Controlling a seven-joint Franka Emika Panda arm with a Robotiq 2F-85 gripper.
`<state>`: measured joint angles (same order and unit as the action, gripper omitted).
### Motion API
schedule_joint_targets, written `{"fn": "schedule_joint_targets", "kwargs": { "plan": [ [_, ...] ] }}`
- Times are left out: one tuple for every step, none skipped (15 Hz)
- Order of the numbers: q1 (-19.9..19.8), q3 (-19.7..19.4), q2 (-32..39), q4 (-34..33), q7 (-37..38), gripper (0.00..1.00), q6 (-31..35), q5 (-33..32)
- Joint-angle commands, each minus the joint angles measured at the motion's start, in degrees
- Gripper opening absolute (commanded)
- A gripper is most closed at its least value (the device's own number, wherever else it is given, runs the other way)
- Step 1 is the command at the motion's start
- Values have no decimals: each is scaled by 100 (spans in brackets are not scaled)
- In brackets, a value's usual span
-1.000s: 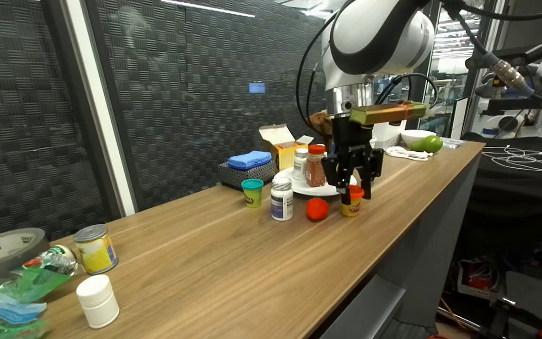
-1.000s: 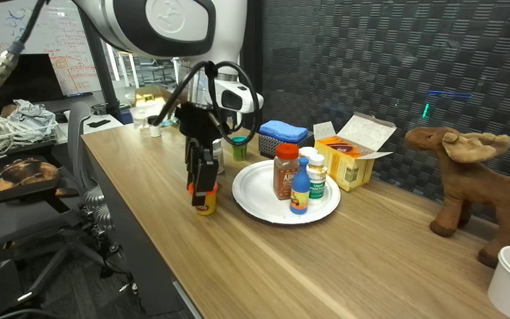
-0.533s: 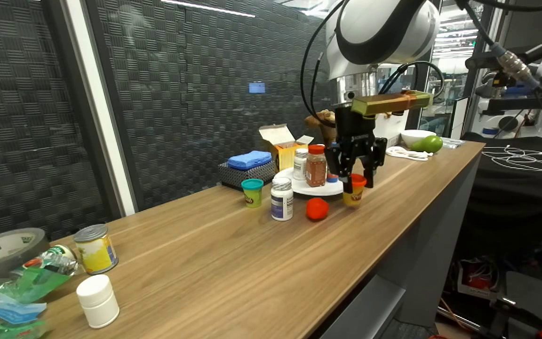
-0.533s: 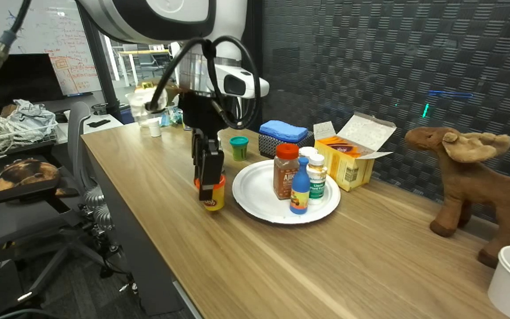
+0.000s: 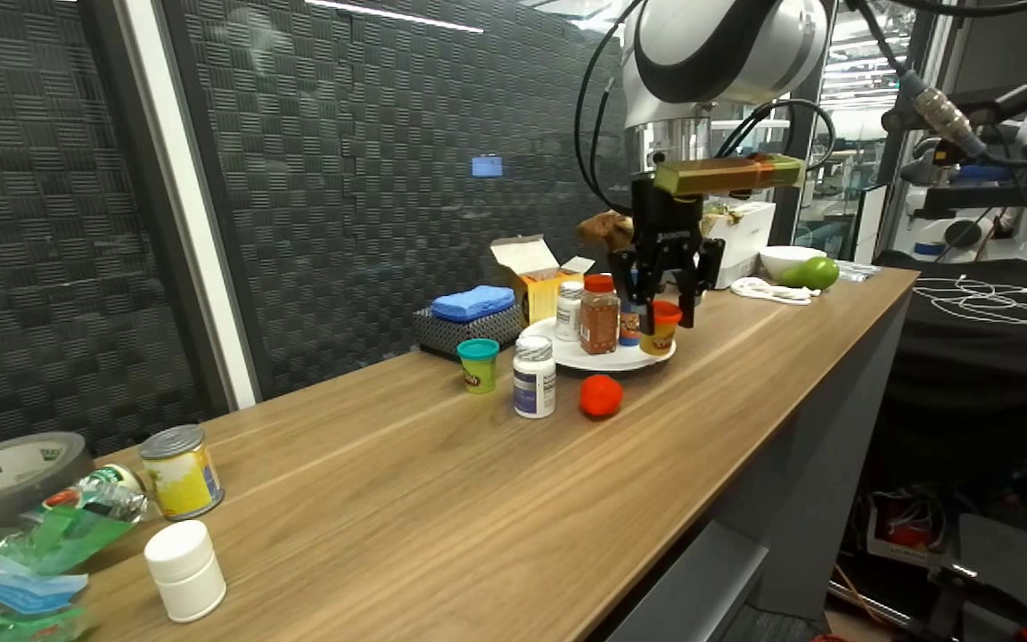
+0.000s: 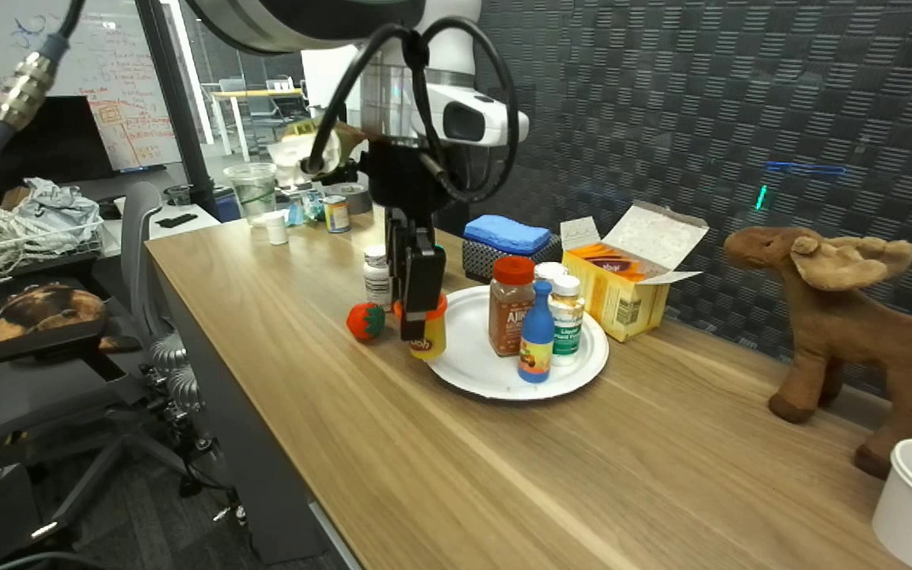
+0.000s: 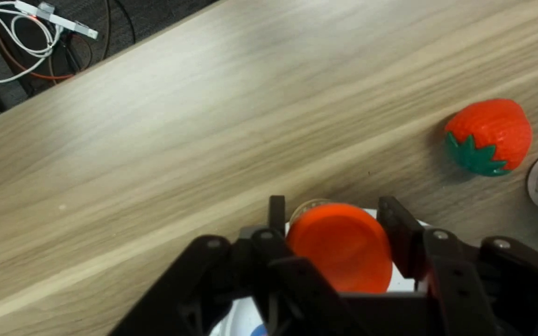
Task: Place the bottles and orange toy on the white plate
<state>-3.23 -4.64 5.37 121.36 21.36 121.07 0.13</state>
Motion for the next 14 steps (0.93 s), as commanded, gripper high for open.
{"fn": "schedule_joint_targets", "kwargs": {
  "plan": [
    [-31, -59, 356, -519, 150, 27, 41, -17],
    [-35, -80, 447, -617, 173, 27, 42, -27],
    [-44, -96, 535, -705, 179, 27, 49, -22],
    [-54, -119, 640, -779, 192, 27, 124, -22],
    [-58, -140, 733, -861, 216, 27, 137, -20],
    [-66, -164, 817, -926, 232, 27, 121, -4],
    [-65, -191, 899, -991, 252, 27, 114, -11],
    [-66, -213, 969, -1050, 258, 27, 80, 4],
    [-67, -237, 1024, -1084, 262, 27, 75, 6],
    [-70, -257, 1092, -1133, 273, 27, 63, 21],
    [-74, -273, 1145, -1172, 269, 27, 50, 31],
    [-77, -280, 1186, -1207, 265, 27, 35, 57],
    [-77, -289, 1226, -1238, 267, 27, 25, 65],
    [-80, -292, 1253, -1265, 260, 27, 14, 81]
  ]
}}
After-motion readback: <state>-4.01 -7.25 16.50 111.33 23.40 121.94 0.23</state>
